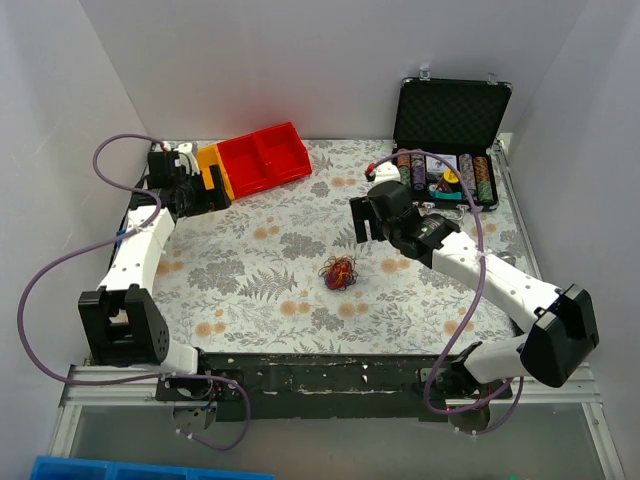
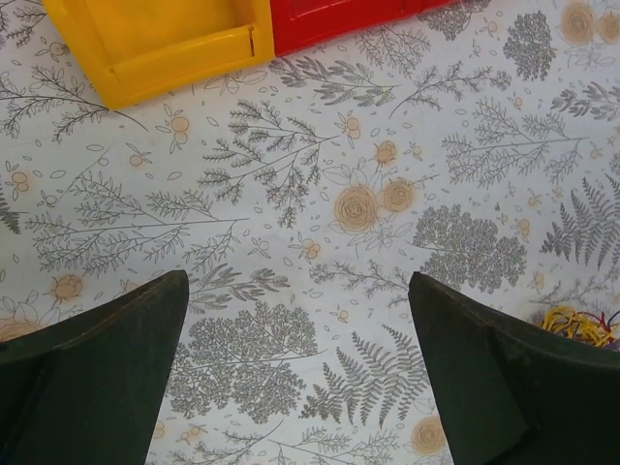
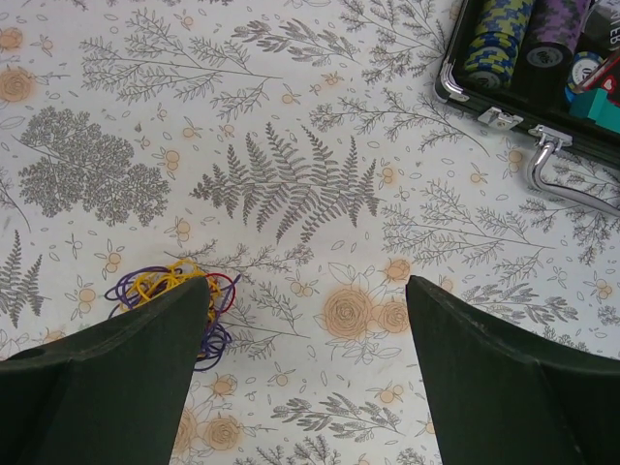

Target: Untangle the cables

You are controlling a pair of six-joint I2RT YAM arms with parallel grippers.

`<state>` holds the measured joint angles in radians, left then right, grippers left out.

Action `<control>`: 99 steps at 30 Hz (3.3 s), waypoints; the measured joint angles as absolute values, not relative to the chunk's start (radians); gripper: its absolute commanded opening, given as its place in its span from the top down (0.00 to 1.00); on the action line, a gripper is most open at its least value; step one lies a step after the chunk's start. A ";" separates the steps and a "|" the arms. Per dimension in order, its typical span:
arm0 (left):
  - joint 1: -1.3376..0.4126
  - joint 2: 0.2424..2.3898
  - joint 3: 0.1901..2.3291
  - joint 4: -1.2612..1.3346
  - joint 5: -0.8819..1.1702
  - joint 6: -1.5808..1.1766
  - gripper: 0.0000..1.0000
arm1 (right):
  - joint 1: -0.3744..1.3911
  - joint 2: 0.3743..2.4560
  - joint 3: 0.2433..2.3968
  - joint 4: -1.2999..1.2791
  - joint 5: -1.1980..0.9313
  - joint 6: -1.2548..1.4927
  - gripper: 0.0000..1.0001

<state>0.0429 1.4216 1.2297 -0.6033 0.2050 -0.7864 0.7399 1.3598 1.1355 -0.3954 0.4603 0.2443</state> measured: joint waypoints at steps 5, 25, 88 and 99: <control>0.043 1.538 1.323 -0.577 0.171 -0.849 0.02 | 0.740 1.357 1.130 -0.414 0.446 0.258 0.08; -0.078 2.152 1.834 -0.512 -0.185 -1.026 0.08 | 0.740 1.144 0.983 -0.478 0.416 0.327 0.14; -0.379 1.597 0.939 -0.305 -0.265 -1.127 0.75 | 0.785 1.575 0.976 -0.195 0.213 0.440 0.24; -0.426 1.600 0.886 -0.250 -0.299 -1.114 0.72 | 1.008 1.666 0.987 -0.187 0.190 0.530 0.46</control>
